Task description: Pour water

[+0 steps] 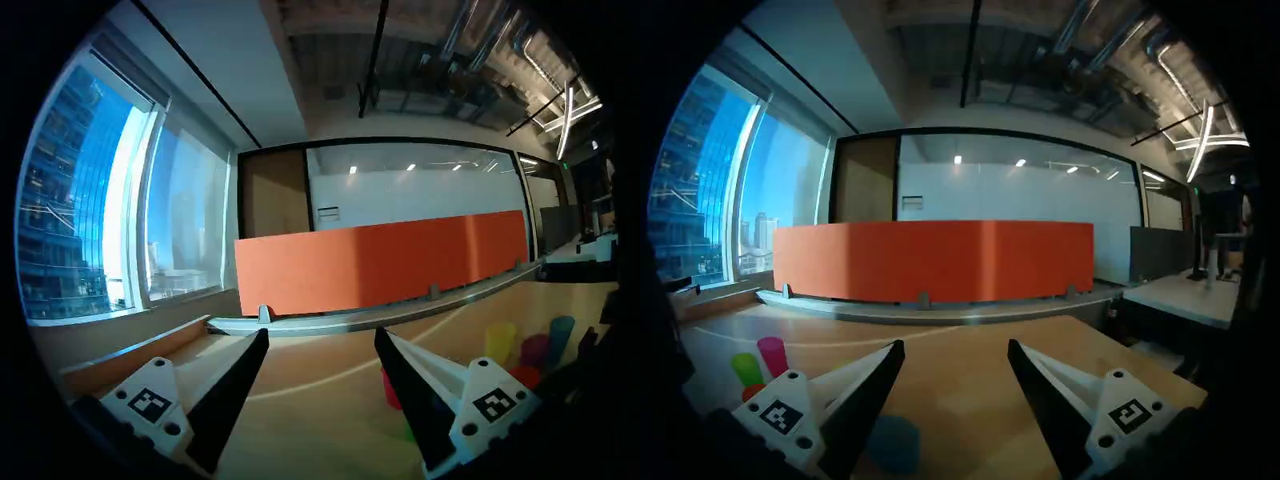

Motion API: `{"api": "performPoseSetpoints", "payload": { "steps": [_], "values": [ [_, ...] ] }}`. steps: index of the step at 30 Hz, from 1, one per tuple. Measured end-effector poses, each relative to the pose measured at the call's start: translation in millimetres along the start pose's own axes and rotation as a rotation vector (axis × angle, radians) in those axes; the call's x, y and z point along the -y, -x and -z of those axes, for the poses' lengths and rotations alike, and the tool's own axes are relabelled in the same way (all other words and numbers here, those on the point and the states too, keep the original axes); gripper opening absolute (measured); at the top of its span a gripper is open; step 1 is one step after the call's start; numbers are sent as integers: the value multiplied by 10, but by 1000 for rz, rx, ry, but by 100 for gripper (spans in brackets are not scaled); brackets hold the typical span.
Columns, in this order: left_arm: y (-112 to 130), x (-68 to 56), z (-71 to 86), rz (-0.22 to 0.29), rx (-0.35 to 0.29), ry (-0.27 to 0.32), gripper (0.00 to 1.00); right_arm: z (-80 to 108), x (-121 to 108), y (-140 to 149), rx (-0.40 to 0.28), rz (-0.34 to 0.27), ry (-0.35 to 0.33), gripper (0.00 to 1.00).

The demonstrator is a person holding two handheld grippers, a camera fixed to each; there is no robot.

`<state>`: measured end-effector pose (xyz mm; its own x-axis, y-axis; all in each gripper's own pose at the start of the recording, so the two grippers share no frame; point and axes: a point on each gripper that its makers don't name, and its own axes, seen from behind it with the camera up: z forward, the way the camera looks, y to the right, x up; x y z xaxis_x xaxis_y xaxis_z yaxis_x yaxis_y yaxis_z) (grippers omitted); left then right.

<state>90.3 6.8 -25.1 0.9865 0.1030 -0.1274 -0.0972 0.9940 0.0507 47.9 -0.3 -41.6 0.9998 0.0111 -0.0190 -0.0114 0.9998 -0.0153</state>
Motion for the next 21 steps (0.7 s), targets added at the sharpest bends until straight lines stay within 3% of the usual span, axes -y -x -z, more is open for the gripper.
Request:
{"api": "performPoseSetpoints", "payload": {
  "steps": [21],
  "values": [
    [483, -2, -79, 41, 32, 3, 98, -12, 129, 65, 37, 31, 1, 100]
  ]
}}
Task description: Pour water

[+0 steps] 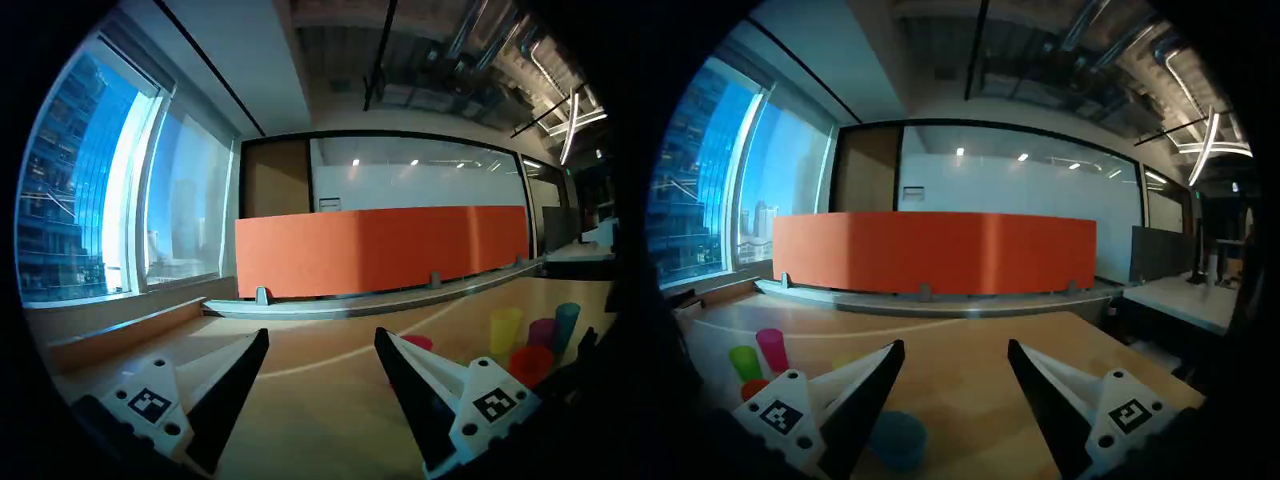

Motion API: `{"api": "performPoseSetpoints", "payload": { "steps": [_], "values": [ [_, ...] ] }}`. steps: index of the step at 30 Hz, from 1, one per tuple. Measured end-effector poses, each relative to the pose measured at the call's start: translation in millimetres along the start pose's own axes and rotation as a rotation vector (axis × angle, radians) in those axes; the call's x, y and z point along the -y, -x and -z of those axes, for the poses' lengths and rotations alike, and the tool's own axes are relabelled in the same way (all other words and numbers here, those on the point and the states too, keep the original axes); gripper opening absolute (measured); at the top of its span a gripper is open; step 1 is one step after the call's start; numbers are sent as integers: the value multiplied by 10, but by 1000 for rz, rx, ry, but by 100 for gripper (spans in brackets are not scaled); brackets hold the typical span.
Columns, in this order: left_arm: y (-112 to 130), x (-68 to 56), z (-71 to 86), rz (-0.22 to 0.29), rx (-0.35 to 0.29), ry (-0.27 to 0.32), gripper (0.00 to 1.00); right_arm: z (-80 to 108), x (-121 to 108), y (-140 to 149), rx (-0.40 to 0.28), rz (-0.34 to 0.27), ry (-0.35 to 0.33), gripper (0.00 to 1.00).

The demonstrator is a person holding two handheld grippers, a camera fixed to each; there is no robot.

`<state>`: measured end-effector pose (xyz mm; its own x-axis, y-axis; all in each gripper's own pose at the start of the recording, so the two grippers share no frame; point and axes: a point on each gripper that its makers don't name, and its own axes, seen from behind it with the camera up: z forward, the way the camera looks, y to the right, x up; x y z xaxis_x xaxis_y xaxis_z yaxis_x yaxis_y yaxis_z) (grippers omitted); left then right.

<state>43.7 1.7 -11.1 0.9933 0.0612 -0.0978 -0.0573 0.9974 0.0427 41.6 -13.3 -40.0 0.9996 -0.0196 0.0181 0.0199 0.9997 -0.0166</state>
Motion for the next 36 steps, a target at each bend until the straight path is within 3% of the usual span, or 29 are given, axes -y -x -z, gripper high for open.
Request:
{"api": "performPoseSetpoints", "payload": {
  "steps": [36],
  "values": [
    [363, 53, -107, 55, 66, 10, 98, -61, 35, 18, 3, -6, 0, 100]
  ]
}}
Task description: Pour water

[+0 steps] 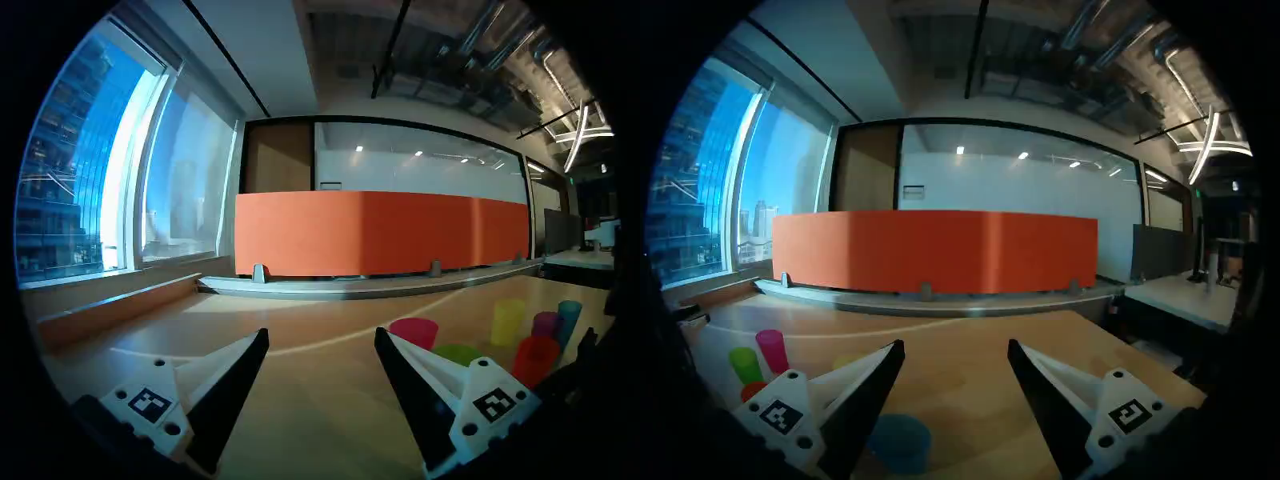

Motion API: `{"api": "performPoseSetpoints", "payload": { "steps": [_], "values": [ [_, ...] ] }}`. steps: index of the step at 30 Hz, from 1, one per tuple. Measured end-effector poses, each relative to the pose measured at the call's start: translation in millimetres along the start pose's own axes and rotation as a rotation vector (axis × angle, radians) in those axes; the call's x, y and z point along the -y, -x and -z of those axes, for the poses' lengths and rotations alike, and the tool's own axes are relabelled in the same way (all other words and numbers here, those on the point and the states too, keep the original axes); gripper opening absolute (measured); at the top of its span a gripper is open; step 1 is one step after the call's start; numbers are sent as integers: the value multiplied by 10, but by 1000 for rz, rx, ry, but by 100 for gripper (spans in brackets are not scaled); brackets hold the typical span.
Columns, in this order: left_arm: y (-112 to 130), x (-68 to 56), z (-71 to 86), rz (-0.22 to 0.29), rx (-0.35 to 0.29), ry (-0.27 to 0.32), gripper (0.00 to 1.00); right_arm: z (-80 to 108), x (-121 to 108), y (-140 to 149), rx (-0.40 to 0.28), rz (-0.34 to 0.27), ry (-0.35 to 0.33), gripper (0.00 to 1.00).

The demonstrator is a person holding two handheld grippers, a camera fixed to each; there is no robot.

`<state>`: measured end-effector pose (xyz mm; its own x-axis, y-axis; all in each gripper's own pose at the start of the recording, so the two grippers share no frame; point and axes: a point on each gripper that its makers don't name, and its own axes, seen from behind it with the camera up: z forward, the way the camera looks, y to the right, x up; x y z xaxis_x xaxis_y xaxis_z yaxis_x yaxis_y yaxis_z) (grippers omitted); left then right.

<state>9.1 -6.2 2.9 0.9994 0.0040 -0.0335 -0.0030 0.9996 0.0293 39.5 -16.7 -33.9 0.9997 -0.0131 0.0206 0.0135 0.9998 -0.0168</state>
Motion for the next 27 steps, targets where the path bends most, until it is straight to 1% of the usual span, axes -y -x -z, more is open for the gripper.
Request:
{"api": "performPoseSetpoints", "payload": {
  "steps": [9, 17, 27],
  "values": [
    [28, -15, -8, 0, 14, 7, 98, 19, -37, 23, -1, -7, 2, 100],
    [23, -18, -15, -3, 17, 8, 99, 58, -98, -9, -20, -16, -4, 100],
    [20, -20, -13, -2, 17, 8, 98, 92, -187, -125, -63, 47, -7, 100]
  ]
}}
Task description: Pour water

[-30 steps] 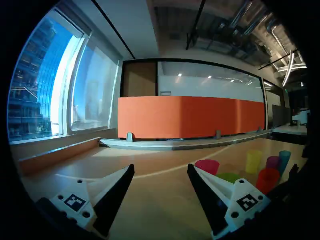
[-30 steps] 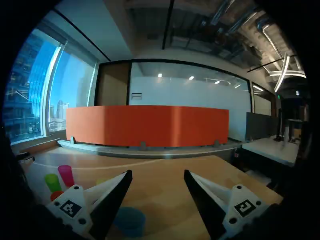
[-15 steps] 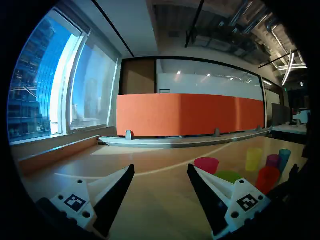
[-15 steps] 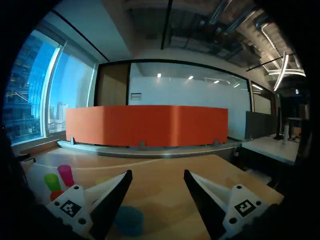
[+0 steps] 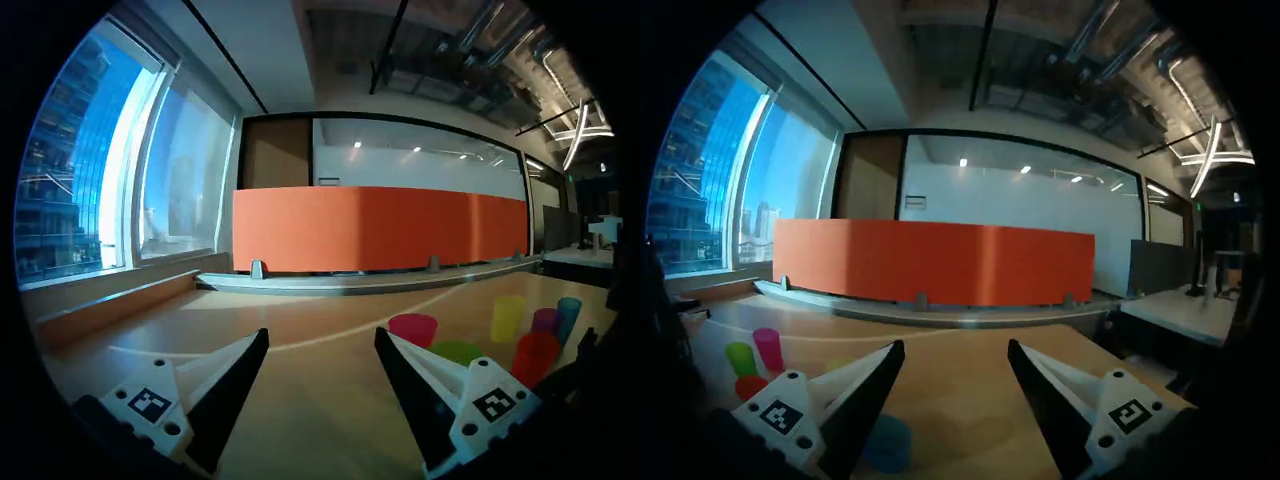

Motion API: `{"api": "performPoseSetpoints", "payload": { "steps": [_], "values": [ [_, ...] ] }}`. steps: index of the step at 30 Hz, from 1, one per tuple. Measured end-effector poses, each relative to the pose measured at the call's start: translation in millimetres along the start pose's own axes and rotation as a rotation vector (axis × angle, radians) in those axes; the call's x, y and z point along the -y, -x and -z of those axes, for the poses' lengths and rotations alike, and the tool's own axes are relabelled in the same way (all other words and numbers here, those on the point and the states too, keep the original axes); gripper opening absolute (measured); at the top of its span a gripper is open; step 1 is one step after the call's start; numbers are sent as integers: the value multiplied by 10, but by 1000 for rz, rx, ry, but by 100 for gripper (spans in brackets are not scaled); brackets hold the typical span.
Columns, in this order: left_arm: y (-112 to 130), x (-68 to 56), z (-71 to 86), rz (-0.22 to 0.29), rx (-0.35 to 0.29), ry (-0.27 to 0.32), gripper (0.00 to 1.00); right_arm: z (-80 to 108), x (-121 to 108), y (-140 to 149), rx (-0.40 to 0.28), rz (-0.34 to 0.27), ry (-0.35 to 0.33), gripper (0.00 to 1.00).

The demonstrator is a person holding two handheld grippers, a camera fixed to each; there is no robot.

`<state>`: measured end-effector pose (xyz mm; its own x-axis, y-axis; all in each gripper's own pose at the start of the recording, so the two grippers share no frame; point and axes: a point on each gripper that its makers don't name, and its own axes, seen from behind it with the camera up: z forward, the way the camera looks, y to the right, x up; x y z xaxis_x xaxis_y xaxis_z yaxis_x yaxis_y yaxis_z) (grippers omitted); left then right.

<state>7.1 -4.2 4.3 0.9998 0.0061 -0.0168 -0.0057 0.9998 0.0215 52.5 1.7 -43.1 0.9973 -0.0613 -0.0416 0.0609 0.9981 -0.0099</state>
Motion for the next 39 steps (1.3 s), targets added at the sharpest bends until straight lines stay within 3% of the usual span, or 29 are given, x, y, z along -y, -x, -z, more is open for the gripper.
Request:
{"api": "performPoseSetpoints", "payload": {
  "steps": [14, 29, 39],
  "values": [
    [2, 3, -3, -1, 1, 0, 99, -58, -43, 148, -15, 12, -19, 100],
    [0, 9, -10, -1, 1, 0, 98, -270, -107, 358, -23, -59, 12, 100],
    [0, 9, -6, -1, 1, 0, 98, -300, 58, 535, -19, -96, -15, 100]
  ]
}}
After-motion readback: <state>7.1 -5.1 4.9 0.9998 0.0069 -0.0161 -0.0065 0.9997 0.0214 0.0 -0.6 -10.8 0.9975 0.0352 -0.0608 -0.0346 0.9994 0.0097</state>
